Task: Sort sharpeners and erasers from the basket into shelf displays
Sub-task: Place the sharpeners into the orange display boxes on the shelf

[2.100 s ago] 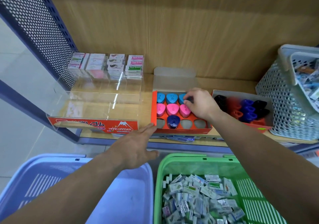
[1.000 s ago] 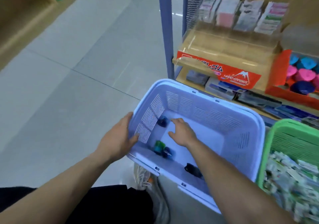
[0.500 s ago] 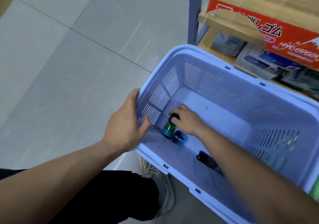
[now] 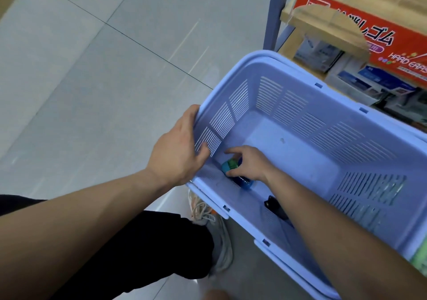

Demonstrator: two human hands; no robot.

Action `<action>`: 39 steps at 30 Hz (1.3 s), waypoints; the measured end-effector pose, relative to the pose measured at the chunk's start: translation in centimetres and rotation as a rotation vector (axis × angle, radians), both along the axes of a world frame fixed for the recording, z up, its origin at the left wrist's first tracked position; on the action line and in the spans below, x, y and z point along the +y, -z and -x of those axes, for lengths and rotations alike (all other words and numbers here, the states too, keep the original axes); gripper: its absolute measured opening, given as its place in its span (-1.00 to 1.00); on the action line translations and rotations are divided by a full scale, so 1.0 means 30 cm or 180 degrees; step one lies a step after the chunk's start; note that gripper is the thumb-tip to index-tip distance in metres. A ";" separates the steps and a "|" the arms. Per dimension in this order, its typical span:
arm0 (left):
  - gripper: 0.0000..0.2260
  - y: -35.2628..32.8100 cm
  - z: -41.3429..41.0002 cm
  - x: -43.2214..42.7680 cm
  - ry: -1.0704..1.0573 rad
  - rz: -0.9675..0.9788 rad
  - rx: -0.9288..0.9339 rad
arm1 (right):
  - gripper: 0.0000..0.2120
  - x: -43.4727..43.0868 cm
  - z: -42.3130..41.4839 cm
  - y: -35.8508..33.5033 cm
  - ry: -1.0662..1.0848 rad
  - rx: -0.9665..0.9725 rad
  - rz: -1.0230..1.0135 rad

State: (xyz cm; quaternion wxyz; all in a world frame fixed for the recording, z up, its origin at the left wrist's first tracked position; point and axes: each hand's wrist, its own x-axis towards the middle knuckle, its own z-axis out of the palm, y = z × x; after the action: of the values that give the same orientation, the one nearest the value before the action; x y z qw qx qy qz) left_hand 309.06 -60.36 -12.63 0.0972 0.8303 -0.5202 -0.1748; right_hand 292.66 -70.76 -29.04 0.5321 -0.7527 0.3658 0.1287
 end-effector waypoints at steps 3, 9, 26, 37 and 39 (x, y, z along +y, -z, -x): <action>-0.38 0.003 0.000 -0.001 0.0014 0.0032 -0.0026 | -0.43 -0.009 -0.012 -0.003 -0.0353 0.0153 0.0130; -0.33 -0.017 -0.013 -0.003 0.0032 -0.0234 0.0076 | -0.46 -0.049 0.033 -0.108 -0.0263 0.0246 0.0291; -0.40 0.340 0.312 -0.277 0.2569 -0.3006 0.0420 | -0.58 -0.036 0.598 -0.636 0.1708 -0.0143 0.1169; -0.63 0.253 0.283 -0.274 0.2059 -0.2441 0.1440 | -0.59 -0.047 0.653 -0.701 0.1980 -0.0387 0.1139; -0.62 0.132 0.292 -0.284 0.1919 -0.1954 0.1739 | -0.60 -0.049 0.666 -0.752 0.2054 -0.0450 0.1181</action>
State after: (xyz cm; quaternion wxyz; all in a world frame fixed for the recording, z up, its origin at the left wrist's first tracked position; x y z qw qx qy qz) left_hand 300.30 -68.89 -16.58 -0.0735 0.5575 -0.6169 -0.5506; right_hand 272.69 -72.23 -6.49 0.4238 -0.6893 0.5635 -0.1663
